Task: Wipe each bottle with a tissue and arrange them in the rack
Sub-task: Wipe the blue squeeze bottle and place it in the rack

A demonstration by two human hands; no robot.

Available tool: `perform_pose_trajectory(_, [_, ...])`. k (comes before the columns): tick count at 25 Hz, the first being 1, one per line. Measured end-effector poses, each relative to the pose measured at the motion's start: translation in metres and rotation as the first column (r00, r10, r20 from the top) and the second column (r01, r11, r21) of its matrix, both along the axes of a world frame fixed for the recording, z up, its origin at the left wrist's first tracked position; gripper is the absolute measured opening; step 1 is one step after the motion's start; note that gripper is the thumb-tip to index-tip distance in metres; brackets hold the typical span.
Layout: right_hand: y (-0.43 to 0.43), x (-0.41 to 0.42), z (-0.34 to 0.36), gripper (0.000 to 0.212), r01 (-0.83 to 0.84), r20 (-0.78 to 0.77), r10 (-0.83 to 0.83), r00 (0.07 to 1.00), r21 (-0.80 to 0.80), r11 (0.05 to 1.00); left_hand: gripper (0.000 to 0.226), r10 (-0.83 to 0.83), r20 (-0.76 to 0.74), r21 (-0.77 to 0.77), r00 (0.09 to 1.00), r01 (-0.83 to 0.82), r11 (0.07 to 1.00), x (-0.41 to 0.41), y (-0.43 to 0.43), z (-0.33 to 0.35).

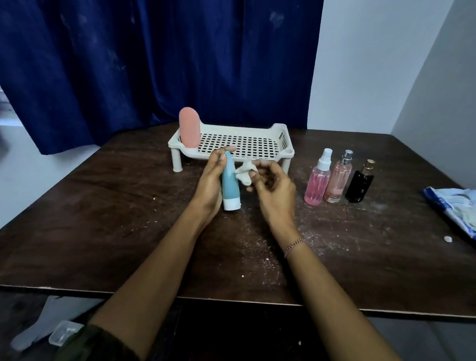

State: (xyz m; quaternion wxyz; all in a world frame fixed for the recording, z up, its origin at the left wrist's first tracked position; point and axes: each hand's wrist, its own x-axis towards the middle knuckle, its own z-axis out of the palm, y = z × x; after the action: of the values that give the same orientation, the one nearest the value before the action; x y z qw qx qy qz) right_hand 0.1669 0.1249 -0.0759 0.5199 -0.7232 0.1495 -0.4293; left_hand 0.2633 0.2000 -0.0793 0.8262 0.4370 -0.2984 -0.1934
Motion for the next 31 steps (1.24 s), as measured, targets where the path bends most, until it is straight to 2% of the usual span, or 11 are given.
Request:
perform_pose_trajectory(5, [-0.001,0.0,0.0,0.026,-0.026,-0.099,0.01,0.995,-0.159,0.987,0.025,-0.001,-0.008,-0.002,1.0,0.001,1.0,0.0,0.001,0.0])
perform_pose_trajectory(9, [0.001,0.001,-0.003,0.021,-0.048,-0.092,0.041,0.995,-0.08,0.996,0.026,0.01,-0.008,0.0,1.0,-0.01,1.0,-0.005,0.003,0.004])
perform_pose_trajectory(12, [0.001,0.003,-0.006,0.009,-0.01,-0.104,-0.005,0.995,-0.143,0.99,0.024,0.007,0.02,0.026,1.0,-0.007,1.0,-0.003,0.002,0.002])
perform_pose_trajectory(16, [0.0,0.005,-0.006,0.03,-0.035,-0.107,0.033,0.994,-0.014,0.999,0.021,-0.02,0.079,0.042,0.997,0.017,0.999,0.001,0.001,-0.001])
perform_pose_trajectory(19, [0.0,0.005,-0.005,0.028,-0.009,-0.101,0.009,0.995,0.0,1.0,0.021,-0.02,0.069,0.038,0.997,0.017,0.999,-0.001,0.001,0.001])
perform_pose_trajectory(20, [0.002,0.004,-0.004,0.025,-0.001,-0.073,-0.001,0.997,-0.029,1.0,0.02,-0.021,0.065,0.034,0.998,0.019,0.999,-0.001,0.001,0.001])
perform_pose_trajectory(22, [0.005,0.001,-0.003,0.019,0.014,-0.019,-0.017,1.0,-0.183,0.983,0.021,-0.018,0.071,0.025,0.997,0.016,1.0,0.001,0.0,0.0])
perform_pose_trajectory(25, [0.006,-0.002,-0.004,0.017,-0.015,-0.025,0.005,1.0,-0.435,0.9,0.025,-0.014,0.054,0.006,0.998,0.014,1.0,0.002,0.001,-0.001])
perform_pose_trajectory(31, [0.007,-0.002,-0.008,0.014,-0.106,-0.035,0.104,0.994,-0.558,0.823,0.024,-0.034,0.019,0.017,0.999,0.034,0.999,0.005,0.002,-0.003])
